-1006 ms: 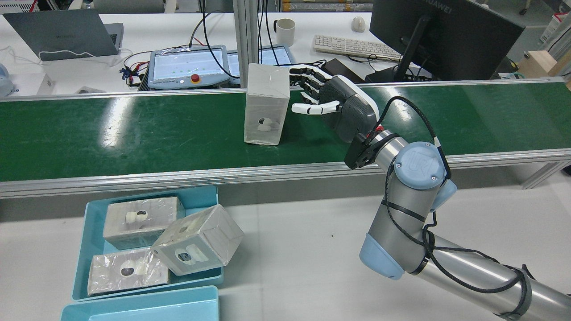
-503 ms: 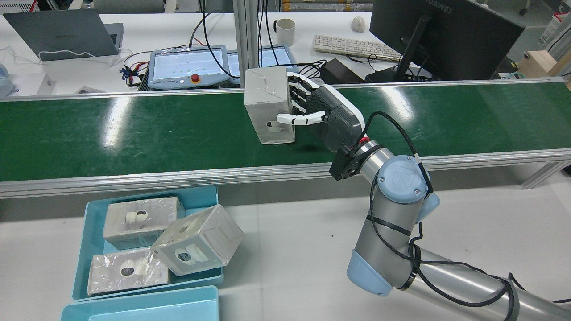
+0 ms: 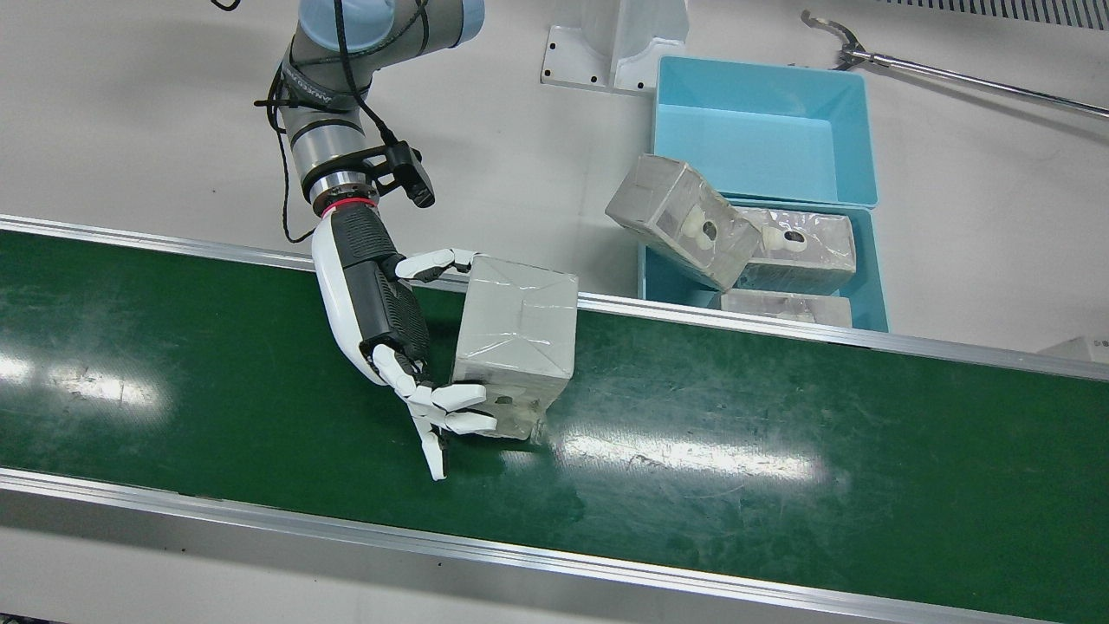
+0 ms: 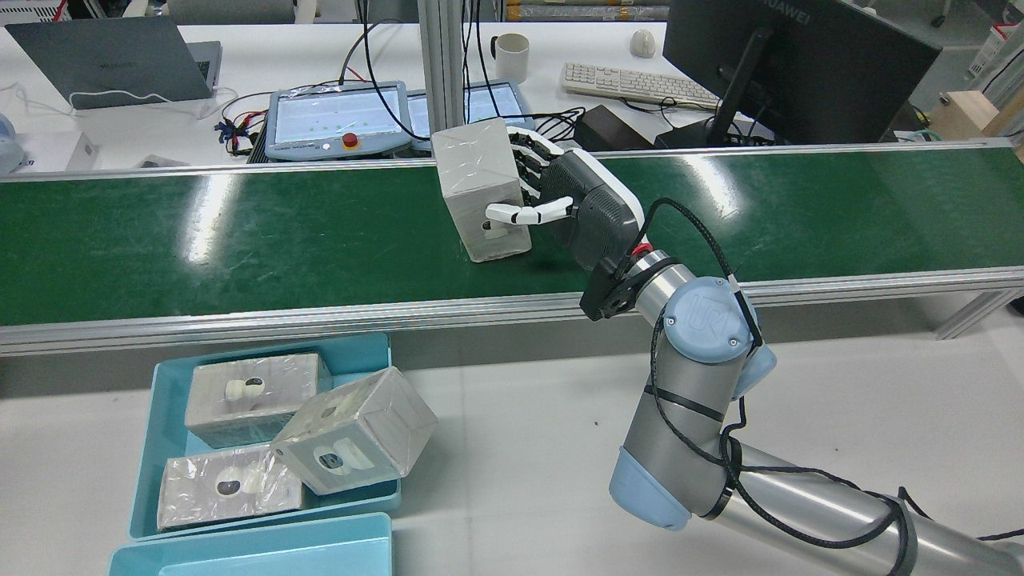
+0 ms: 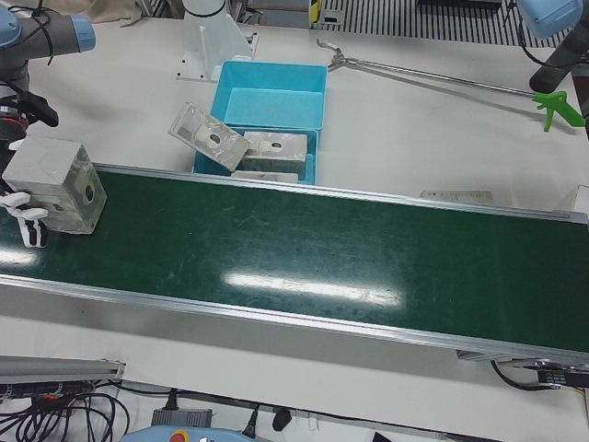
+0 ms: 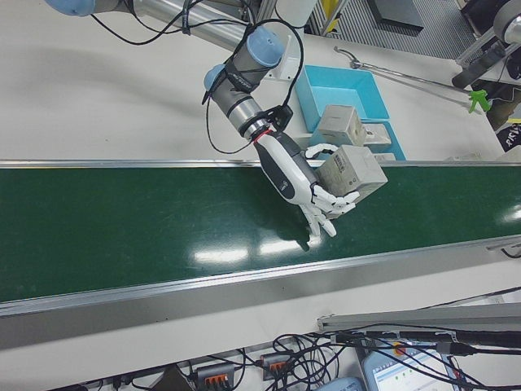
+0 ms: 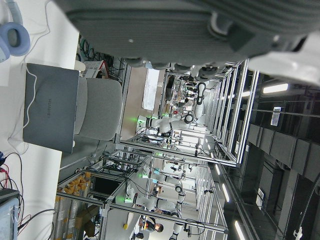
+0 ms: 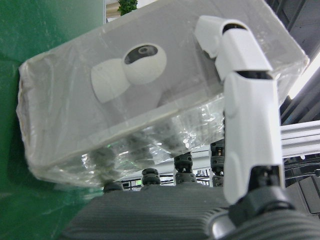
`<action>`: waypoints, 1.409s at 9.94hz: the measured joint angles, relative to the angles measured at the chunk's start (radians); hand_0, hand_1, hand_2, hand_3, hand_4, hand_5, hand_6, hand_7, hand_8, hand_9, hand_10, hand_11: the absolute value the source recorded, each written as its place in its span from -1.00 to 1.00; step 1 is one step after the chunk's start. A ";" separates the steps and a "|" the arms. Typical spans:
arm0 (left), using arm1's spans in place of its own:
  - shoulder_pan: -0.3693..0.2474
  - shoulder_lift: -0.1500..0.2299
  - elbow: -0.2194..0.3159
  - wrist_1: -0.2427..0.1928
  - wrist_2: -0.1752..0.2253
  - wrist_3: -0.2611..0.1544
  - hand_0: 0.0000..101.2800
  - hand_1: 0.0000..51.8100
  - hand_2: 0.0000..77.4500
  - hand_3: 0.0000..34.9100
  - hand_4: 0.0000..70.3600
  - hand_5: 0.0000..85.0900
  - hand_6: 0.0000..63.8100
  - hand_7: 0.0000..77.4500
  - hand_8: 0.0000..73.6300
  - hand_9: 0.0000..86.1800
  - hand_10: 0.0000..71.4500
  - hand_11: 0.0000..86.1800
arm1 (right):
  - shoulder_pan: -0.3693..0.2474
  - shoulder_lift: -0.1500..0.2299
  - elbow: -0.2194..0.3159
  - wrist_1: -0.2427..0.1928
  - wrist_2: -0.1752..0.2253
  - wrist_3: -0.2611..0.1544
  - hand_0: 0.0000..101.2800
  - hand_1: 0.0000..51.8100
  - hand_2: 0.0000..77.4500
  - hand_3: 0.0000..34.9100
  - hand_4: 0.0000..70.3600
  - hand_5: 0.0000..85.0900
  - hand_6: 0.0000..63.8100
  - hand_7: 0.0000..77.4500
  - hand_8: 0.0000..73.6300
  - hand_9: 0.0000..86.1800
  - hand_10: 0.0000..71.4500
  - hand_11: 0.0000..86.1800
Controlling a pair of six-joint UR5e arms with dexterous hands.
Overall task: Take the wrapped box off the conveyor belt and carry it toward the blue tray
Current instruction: 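Lift the box off the belt and carry it over the blue tray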
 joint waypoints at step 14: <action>0.000 0.000 0.000 0.000 0.000 0.000 -1.00 -1.00 -0.97 -1.00 -1.00 -0.97 -1.00 -0.99 -0.99 -1.00 -0.98 -1.00 | -0.205 0.163 0.171 -0.091 0.150 -0.216 0.02 -0.85 -0.01 -0.81 -0.05 0.33 0.27 0.39 0.21 0.00 0.07 0.18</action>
